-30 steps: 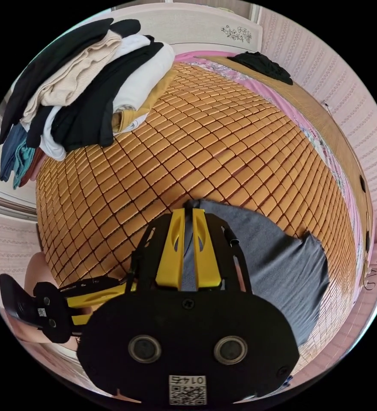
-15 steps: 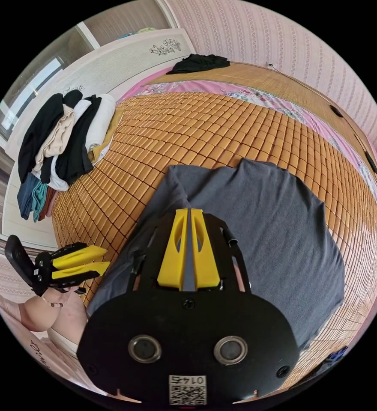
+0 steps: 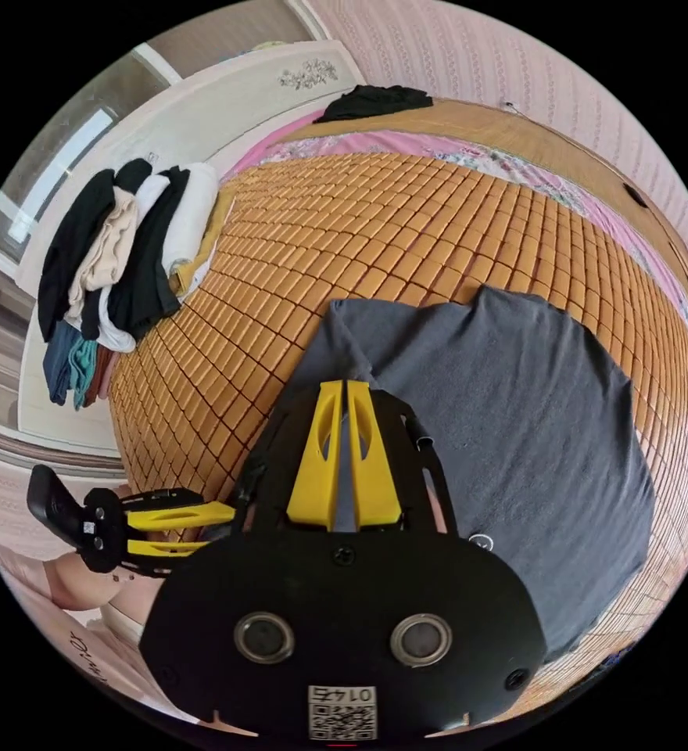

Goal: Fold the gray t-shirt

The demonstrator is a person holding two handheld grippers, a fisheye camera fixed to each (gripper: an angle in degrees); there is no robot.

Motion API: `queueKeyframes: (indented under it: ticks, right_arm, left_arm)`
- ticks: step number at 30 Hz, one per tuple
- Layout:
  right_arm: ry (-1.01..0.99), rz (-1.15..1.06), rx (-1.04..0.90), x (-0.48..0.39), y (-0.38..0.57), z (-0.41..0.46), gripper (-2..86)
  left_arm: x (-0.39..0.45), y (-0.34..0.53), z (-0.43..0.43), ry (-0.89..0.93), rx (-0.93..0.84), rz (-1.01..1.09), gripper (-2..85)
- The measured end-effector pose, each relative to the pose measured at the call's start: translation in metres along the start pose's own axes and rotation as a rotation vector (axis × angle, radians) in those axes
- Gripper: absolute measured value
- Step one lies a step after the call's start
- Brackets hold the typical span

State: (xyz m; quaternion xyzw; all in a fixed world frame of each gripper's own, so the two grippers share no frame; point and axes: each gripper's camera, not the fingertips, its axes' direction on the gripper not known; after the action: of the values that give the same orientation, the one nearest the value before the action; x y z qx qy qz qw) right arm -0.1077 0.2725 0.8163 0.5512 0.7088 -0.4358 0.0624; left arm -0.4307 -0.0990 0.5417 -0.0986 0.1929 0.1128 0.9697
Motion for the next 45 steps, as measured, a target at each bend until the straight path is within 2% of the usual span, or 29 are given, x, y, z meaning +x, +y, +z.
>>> queueKeyframes:
  ticks: [4,7,9,12,15,21,25,29,38,43,45]
  right_arm:
    - [-0.051,0.022,0.14,0.025,0.071,-0.048,-0.4]
    - [0.04,0.104,0.187,0.062,0.16,-0.084,-0.2]
    - [0.127,0.287,0.243,0.106,0.238,-0.109,0.3]
    - [0.124,0.547,0.324,0.167,0.323,-0.133,1.5]
    - [0.134,0.637,0.379,0.203,0.371,-0.145,2.8]
    - [0.068,0.539,0.445,0.231,0.397,-0.142,7.3]
    - [0.127,0.484,0.39,0.239,0.391,-0.138,9.1]
    - [0.141,0.442,0.427,0.241,0.402,-0.139,9.0]
    - [0.062,0.522,0.374,0.27,0.422,-0.127,6.7]
    - [0.061,0.499,0.359,0.278,0.428,-0.128,4.9]
    - [0.043,0.506,0.368,0.284,0.433,-0.129,3.9]
  left_arm:
    - [0.021,0.002,-0.011,0.077,0.04,0.051,6.5]
    - [0.043,-0.002,-0.011,0.118,0.025,0.107,5.6]
    - [0.063,-0.013,-0.004,0.159,0.025,0.162,0.8]
    - [0.098,-0.037,0.013,0.179,0.001,0.245,-0.6]
    - [0.142,-0.07,0.036,0.211,-0.07,0.34,-0.9]
    - [0.225,-0.146,0.092,0.126,-0.176,0.501,-0.9]
    - [0.263,-0.189,0.131,0.086,-0.173,0.552,-0.6]
    - [0.306,-0.233,0.186,0.037,-0.218,0.593,0.9]
    - [0.387,-0.282,0.293,-0.115,-0.309,0.709,4.7]
    - [0.398,-0.293,0.335,-0.18,-0.397,0.666,5.8]
    - [0.393,-0.3,0.336,-0.153,-0.383,0.618,1.0]
